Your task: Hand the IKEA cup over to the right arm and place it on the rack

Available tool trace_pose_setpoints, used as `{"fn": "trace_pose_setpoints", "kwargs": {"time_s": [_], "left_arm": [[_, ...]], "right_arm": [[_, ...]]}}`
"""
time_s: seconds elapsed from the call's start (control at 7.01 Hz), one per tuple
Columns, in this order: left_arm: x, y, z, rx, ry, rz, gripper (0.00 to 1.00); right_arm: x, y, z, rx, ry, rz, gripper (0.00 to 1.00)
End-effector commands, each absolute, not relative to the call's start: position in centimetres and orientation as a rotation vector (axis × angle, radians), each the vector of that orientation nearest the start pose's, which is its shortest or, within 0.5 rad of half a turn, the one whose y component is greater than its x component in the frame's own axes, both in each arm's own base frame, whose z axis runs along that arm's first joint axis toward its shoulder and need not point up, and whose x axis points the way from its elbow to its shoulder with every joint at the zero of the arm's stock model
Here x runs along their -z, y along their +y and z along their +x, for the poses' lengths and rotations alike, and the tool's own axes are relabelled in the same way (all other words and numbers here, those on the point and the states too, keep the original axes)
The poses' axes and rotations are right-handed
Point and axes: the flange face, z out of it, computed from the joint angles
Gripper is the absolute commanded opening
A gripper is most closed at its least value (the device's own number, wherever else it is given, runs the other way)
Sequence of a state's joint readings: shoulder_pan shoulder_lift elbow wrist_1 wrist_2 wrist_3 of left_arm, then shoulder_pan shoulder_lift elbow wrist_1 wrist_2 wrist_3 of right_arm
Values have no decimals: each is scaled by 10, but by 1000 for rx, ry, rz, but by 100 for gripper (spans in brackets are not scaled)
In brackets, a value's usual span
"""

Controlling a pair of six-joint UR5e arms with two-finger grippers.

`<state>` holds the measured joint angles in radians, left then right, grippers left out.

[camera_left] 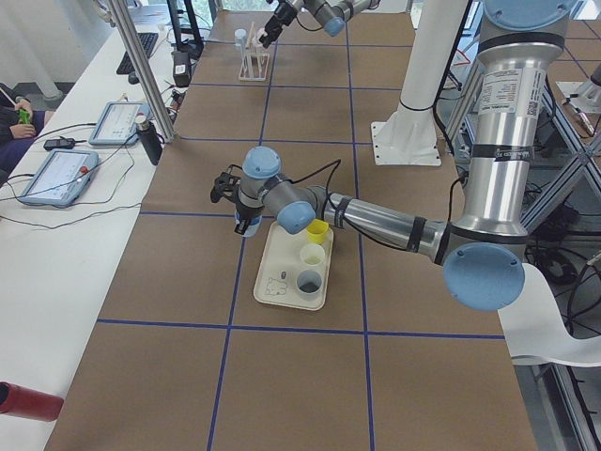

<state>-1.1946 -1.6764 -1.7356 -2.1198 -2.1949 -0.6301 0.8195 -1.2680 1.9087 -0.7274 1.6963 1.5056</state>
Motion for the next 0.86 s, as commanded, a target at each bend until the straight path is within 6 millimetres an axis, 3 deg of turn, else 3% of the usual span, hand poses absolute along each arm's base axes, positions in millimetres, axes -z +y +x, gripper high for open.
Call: {"fn": "trace_pose_setpoints", "kwargs": {"time_s": [0.0, 0.14, 0.29, 0.43, 0.71], "left_arm": [[-393, -565, 139, 217, 1032, 404, 0], [-371, -564, 147, 315, 1138, 401, 0], [-353, -554, 174, 404, 1250, 362, 0], [-340, -541, 208, 517, 1353, 365, 0], [-314, -513, 278, 748, 1543, 307, 0]], "right_arm": [[-230, -485, -290, -524, -1427, 545, 100], [-218, -489, -299, -555, -1461, 515, 100], [-204, -493, -304, -579, -1493, 498, 100], [-202, -494, -304, -648, -1513, 476, 100], [-178, -488, -312, -693, -1592, 442, 100]]}}
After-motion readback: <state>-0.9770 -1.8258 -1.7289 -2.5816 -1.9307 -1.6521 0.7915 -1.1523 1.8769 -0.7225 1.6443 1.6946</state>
